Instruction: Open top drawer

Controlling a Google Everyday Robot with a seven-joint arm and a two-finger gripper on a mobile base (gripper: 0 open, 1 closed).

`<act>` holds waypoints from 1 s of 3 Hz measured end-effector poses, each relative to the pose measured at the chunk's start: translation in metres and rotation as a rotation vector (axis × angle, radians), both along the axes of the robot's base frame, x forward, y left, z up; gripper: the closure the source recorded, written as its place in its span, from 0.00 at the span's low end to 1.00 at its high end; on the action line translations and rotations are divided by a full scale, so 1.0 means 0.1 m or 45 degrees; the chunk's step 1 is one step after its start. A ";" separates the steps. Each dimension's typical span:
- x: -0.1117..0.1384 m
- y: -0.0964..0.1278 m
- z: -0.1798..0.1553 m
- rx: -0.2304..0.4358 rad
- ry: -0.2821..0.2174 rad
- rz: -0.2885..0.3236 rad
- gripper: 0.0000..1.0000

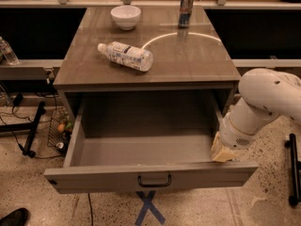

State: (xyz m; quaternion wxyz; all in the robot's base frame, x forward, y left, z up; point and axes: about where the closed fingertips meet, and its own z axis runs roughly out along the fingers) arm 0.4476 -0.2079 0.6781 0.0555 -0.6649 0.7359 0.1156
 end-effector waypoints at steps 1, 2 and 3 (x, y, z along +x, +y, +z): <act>-0.16 0.05 0.05 0.026 0.043 0.010 1.00; -0.14 0.05 0.08 0.037 0.030 0.005 1.00; 0.18 -0.01 0.30 0.079 -0.129 -0.041 1.00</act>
Offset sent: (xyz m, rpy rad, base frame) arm -0.0193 0.0055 0.0108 0.0290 0.0398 0.0135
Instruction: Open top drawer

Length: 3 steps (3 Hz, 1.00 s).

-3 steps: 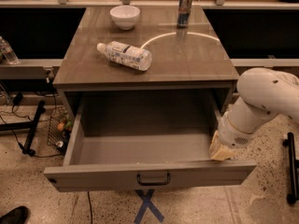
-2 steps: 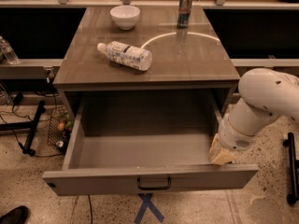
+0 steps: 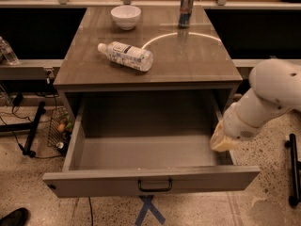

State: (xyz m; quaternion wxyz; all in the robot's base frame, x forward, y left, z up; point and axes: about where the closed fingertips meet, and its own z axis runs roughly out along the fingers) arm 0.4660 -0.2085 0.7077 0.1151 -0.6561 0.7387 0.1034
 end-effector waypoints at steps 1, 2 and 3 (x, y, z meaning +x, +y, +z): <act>0.32 -0.16 0.28 0.048 -0.141 -0.064 1.00; 0.75 -0.54 0.80 0.056 -0.339 -0.149 1.00; 0.76 -0.54 0.82 0.057 -0.345 -0.148 1.00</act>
Offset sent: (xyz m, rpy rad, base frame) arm 0.1181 -0.1044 0.1350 0.0488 -0.4297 -0.1998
